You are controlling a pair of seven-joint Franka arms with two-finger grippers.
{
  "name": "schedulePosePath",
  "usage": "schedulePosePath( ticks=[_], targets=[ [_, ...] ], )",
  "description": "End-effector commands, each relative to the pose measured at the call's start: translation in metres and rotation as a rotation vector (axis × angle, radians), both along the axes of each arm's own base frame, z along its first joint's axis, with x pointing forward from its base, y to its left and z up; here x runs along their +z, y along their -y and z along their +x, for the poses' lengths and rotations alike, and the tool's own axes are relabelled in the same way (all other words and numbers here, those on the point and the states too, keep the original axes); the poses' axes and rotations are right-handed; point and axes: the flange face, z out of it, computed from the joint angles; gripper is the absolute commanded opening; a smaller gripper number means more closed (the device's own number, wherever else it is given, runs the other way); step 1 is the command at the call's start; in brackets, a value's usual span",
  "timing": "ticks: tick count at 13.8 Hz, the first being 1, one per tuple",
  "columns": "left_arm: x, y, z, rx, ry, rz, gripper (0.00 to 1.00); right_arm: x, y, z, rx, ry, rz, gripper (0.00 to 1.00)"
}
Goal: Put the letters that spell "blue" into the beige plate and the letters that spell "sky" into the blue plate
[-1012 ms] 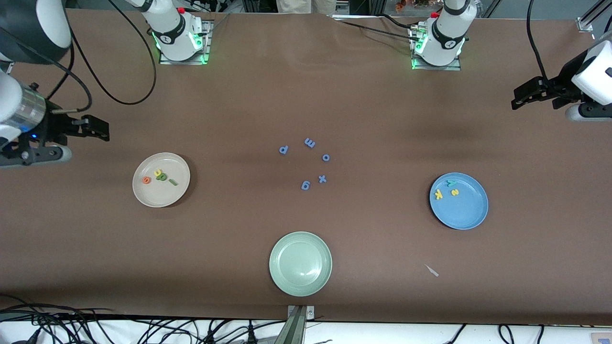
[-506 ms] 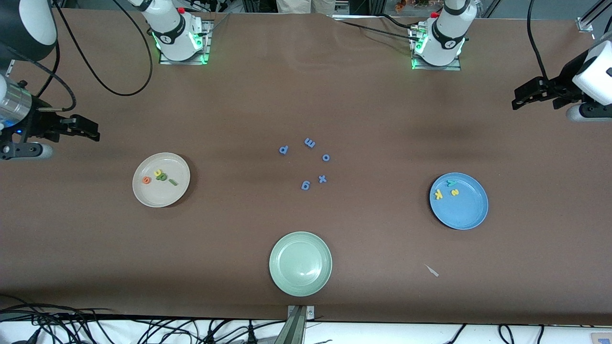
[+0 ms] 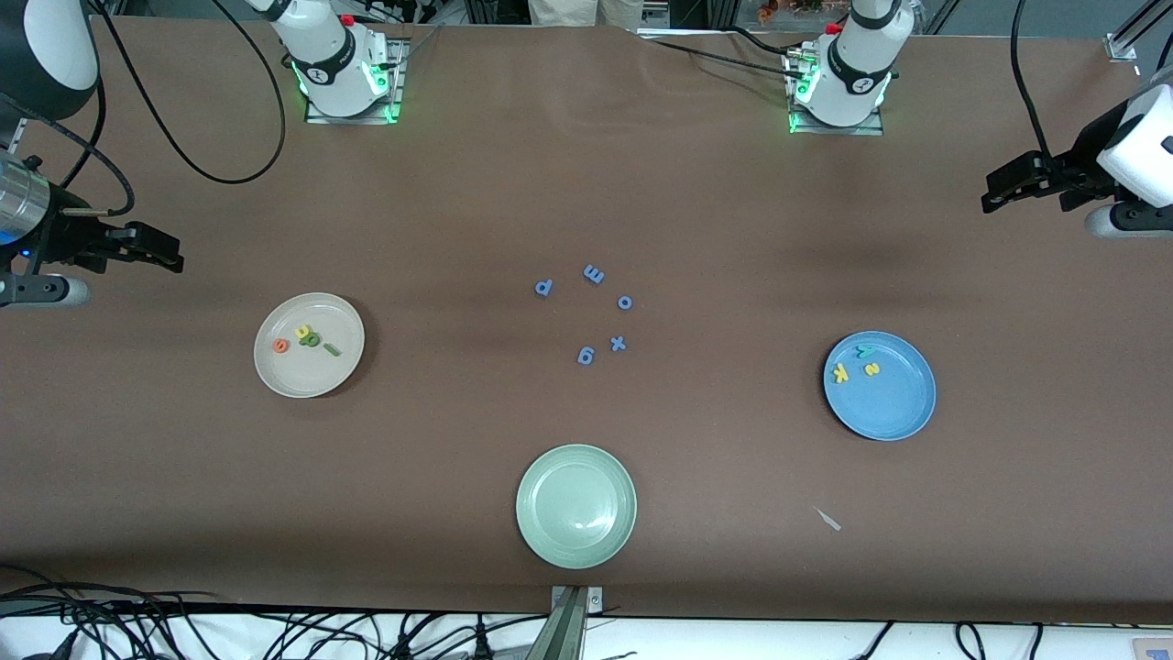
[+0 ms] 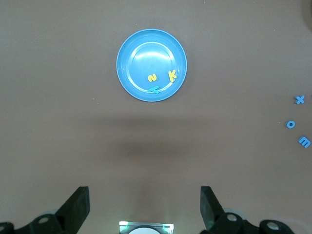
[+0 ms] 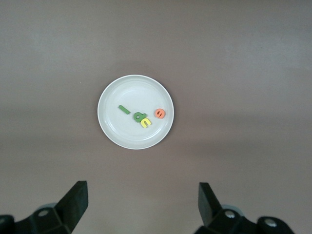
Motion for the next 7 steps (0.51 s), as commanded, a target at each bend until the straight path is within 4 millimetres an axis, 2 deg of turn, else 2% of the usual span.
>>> schedulePosePath(
  ticks=[1,7],
  targets=[
    [0.006,-0.0025,0.0027,-0.006,-0.004,-0.013,1.0,0.0001,-0.0003,-0.0016,-0.006,0.011,-0.003,1.0],
    [0.0059,-0.0017,0.0025,-0.006,-0.006,-0.012,1.0,0.0019,-0.0009,-0.0011,-0.001,0.012,-0.006,1.0]
  ],
)
